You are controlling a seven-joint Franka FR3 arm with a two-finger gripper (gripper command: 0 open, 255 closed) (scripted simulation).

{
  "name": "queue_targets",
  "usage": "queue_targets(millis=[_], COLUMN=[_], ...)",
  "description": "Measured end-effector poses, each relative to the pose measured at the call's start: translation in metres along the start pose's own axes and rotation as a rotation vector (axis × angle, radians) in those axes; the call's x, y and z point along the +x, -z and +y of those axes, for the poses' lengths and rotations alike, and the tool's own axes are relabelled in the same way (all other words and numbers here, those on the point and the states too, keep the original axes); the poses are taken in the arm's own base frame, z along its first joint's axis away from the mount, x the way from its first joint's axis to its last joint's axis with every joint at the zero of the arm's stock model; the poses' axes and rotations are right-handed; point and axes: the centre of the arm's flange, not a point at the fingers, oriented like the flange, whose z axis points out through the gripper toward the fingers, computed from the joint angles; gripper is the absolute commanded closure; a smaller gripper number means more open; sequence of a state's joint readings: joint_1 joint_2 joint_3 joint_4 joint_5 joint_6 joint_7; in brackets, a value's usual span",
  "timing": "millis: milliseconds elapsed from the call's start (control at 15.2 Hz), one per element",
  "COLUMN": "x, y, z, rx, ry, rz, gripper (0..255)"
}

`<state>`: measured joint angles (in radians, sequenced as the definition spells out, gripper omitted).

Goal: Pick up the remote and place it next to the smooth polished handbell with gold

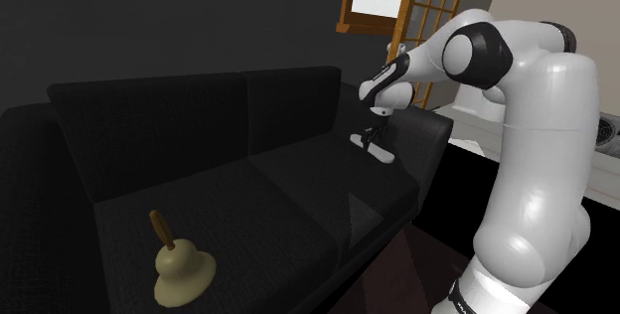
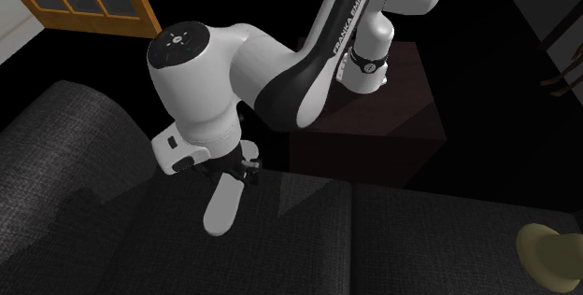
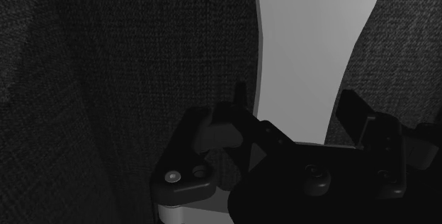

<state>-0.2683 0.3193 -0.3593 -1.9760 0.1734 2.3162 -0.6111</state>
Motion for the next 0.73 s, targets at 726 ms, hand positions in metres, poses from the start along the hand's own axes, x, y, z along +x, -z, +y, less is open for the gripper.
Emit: queue_targets(millis=[726], x=[0.004], y=[0.059], z=[0.0], rx=[0.0], ry=[0.0], rz=[0.0], gripper=[255])
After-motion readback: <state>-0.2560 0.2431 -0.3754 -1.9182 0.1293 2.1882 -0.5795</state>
